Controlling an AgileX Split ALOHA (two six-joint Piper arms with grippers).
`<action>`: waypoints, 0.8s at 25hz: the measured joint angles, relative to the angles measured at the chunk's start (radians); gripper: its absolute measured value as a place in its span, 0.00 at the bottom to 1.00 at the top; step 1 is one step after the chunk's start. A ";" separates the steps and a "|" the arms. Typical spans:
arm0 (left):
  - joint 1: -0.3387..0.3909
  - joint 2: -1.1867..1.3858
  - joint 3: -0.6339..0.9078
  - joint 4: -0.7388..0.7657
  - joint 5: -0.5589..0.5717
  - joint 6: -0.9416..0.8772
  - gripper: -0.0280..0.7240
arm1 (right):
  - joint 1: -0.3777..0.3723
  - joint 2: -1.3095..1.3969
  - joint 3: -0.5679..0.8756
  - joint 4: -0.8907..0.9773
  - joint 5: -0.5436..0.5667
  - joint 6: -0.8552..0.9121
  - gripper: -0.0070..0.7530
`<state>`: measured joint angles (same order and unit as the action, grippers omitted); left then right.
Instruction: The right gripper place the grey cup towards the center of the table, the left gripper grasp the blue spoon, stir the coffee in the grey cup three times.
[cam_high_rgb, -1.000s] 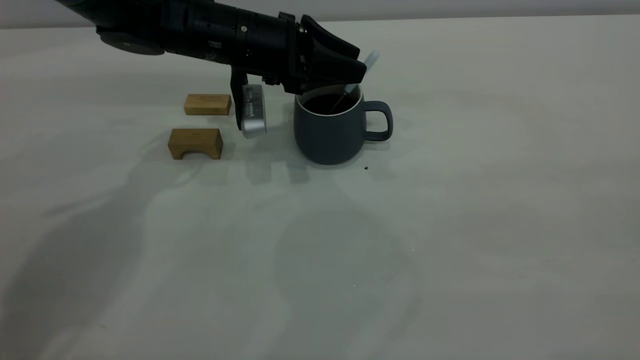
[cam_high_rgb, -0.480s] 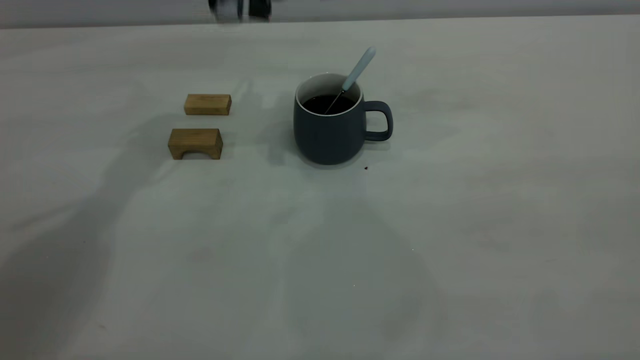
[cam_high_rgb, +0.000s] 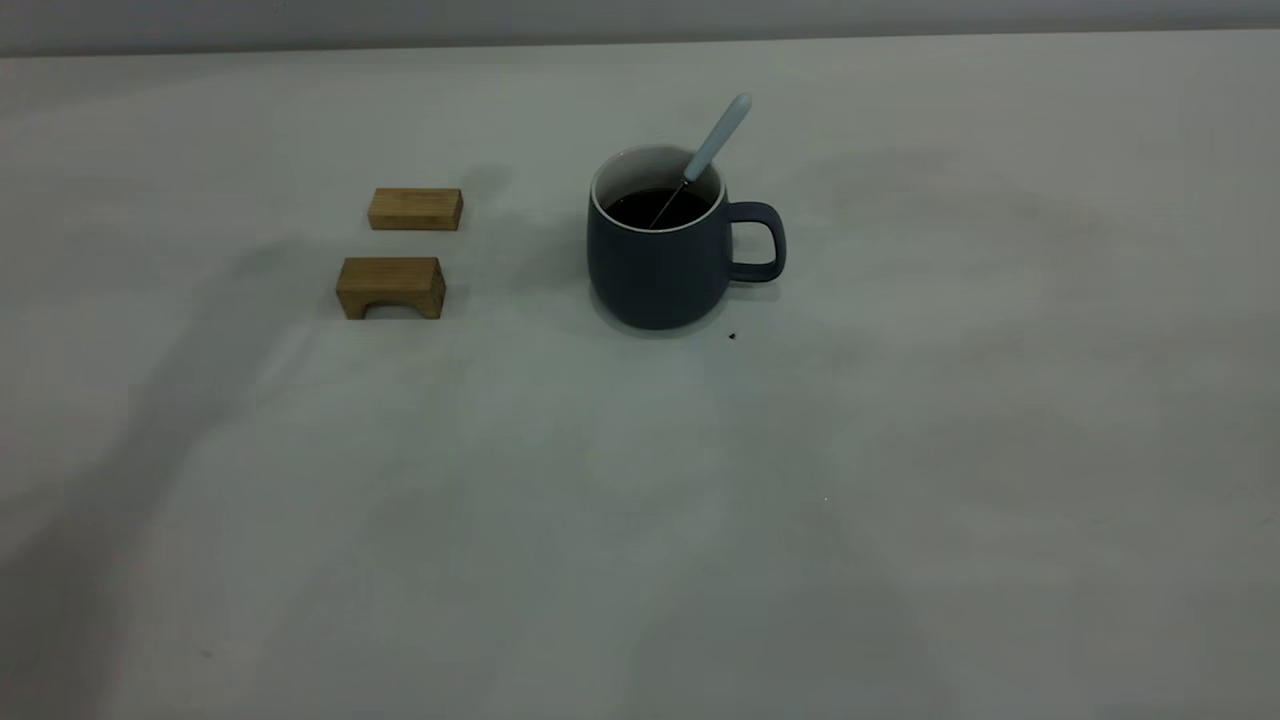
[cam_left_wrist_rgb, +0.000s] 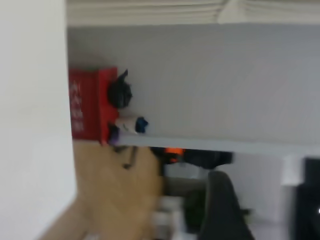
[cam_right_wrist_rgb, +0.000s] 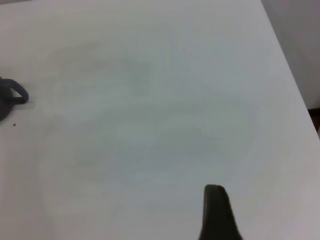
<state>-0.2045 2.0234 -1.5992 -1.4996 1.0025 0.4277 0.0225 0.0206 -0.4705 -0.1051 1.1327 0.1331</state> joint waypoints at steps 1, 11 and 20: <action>0.008 -0.038 0.001 0.033 0.000 0.028 0.76 | 0.000 0.000 0.000 0.000 0.000 0.000 0.72; 0.191 -0.487 0.004 0.881 0.044 -0.240 0.76 | 0.000 0.000 0.000 0.000 0.000 0.000 0.72; 0.198 -0.890 0.136 1.484 0.166 -0.378 0.76 | 0.000 0.000 0.000 0.000 0.000 0.000 0.72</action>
<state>-0.0062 1.1335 -1.4628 -0.0156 1.1682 0.0497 0.0225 0.0206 -0.4705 -0.1055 1.1327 0.1331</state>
